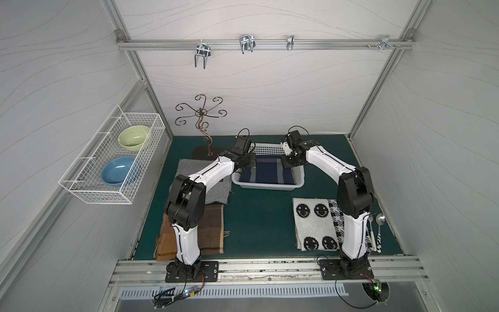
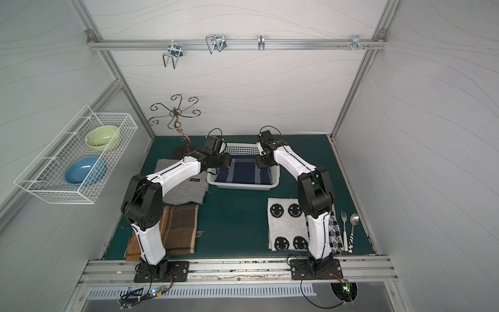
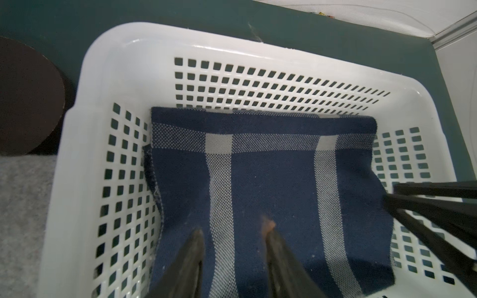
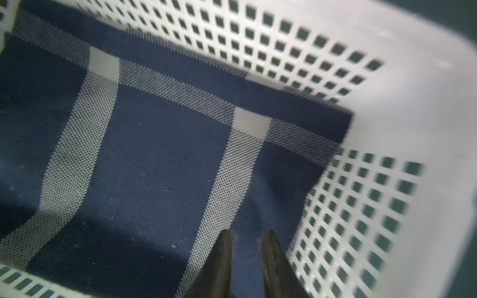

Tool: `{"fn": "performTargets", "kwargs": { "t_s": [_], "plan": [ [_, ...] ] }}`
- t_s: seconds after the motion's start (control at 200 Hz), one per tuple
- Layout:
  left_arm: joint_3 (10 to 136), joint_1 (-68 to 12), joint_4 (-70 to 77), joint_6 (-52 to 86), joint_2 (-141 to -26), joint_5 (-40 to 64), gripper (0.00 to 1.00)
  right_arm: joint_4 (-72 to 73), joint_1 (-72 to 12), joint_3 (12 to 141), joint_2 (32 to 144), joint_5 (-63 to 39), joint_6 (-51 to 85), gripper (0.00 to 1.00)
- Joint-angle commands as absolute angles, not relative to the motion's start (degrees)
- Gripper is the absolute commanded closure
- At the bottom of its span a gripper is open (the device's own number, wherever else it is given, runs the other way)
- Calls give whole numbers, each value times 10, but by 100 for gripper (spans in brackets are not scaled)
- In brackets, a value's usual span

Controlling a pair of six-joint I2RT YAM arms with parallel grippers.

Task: Put the folded scarf in the basket
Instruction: Place the scarf in the basket, then move the scarf to the center of the board.

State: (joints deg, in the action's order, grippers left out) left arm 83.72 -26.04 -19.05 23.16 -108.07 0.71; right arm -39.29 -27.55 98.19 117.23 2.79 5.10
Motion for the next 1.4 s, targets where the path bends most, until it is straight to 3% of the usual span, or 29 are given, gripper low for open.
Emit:
{"fn": "performTargets", "kwargs": {
  "t_s": [0.0, 0.115, 0.22, 0.495, 0.65, 0.785, 0.88, 1.141, 1.316, 1.396],
  "plan": [
    [823, -266, -176, 240, -1053, 22, 57, -391, -276, 977, 1198, 11, 60, 81],
    [793, -277, -171, 249, -1022, 29, 58, -404, -275, 980, 1198, 24, 56, 83],
    [753, -307, -164, 254, -970, 30, 58, -391, -279, 943, 1132, 21, 59, 84],
    [614, -370, -146, 288, -814, 44, 57, -417, -297, 723, 848, -13, 125, 67],
    [534, -393, -135, 306, -734, 31, 57, -466, -393, 603, 710, 64, 191, 61],
    [477, -410, -129, 331, -678, 40, 57, -446, -442, 490, 631, 67, 270, 56],
    [448, -430, -134, 336, -650, 31, 57, -419, -447, 425, 619, 43, 302, 52],
    [368, -455, -106, 367, -607, 36, 57, -407, -506, 381, 660, 104, 354, 49],
    [343, -458, -111, 370, -600, 35, 56, -357, -514, 350, 703, 98, 362, 56],
    [324, -459, -95, 378, -603, 41, 57, -339, -523, 349, 725, 98, 365, 63]
  ]
}}
